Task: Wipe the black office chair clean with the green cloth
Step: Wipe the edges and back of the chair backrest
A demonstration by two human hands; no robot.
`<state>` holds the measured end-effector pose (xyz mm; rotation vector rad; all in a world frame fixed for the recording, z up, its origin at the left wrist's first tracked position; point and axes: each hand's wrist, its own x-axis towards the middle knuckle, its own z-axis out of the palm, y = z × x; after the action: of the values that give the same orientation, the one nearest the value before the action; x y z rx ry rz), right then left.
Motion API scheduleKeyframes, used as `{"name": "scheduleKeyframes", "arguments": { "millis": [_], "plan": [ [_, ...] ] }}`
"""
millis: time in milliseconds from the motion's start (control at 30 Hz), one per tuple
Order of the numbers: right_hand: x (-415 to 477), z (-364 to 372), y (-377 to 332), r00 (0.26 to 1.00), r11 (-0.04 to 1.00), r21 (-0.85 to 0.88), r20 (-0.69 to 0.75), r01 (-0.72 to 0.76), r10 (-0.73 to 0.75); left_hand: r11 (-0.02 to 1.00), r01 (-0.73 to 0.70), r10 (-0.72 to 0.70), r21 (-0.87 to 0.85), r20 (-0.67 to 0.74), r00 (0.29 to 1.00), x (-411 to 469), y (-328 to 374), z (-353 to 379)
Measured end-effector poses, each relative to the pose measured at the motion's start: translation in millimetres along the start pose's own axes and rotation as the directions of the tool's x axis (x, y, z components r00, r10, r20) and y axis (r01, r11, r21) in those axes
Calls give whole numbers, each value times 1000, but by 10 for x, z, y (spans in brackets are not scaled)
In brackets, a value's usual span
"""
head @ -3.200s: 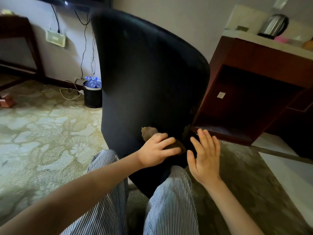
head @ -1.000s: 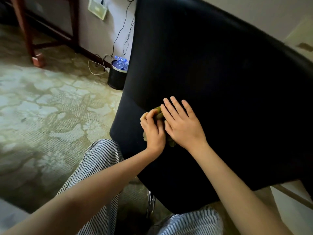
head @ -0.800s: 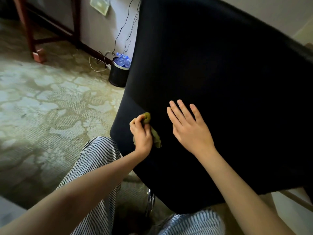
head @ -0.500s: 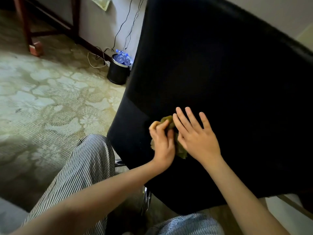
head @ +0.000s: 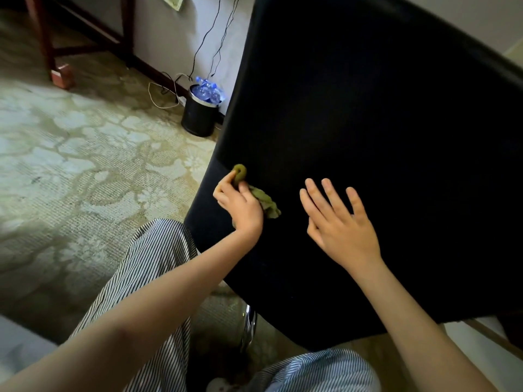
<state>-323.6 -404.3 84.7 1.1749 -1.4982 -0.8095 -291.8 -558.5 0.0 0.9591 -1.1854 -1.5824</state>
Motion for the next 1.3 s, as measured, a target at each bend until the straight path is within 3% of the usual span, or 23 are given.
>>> {"name": "scheduleKeyframes", "arguments": {
  "millis": [100, 200, 333, 433, 500, 600, 767, 833, 900, 1067, 1200, 1300],
  "plan": [
    [49, -15, -25, 1000, 1000, -7, 7, -2, 2, 989, 150, -150, 11, 8, 989, -47, -138, -25],
    [101, -16, -39, 1000, 1000, -21, 19, 4, -4, 983, 182, -183, 24, 44, 982, -301, -234, 0],
    [126, -12, -44, 999, 1000, -20, 39, 8, -7, 993, 116, -115, -1, 124, 986, -467, -159, 50],
    [128, 4, -42, 999, 1000, -5, 47, 13, -12, 991, -135, 135, -9, 99, 986, -255, 41, 67],
    [146, 4, -41, 999, 1000, -13, 47, 13, -13, 980, -194, 196, -36, 48, 979, -43, 154, 121],
    [184, -6, -56, 999, 1000, -7, 49, 10, -10, 993, -77, 74, -86, -32, 997, 249, 260, 171],
    [254, -7, -112, 998, 1000, 11, 60, -12, 11, 993, 95, -96, 65, 5, 995, 814, -23, 40],
    [262, -14, -132, 997, 1000, 11, 71, -21, 20, 961, 241, -245, 138, 5, 970, 836, -217, -43],
    [263, -14, -139, 996, 1000, 18, 85, -18, 17, 951, 274, -279, 143, 16, 960, 623, -310, -67],
    [237, -10, -118, 992, 999, 43, 127, -15, 10, 993, 121, -120, -13, 91, 989, 94, -65, 50],
    [214, -3, -118, 991, 1000, 7, 132, -10, 9, 986, -166, 166, -4, 38, 985, 301, 207, 153],
    [221, 6, -121, 990, 1000, -14, 140, -6, 8, 990, -127, 128, -53, -1, 992, 590, 348, 208]
  ]
}}
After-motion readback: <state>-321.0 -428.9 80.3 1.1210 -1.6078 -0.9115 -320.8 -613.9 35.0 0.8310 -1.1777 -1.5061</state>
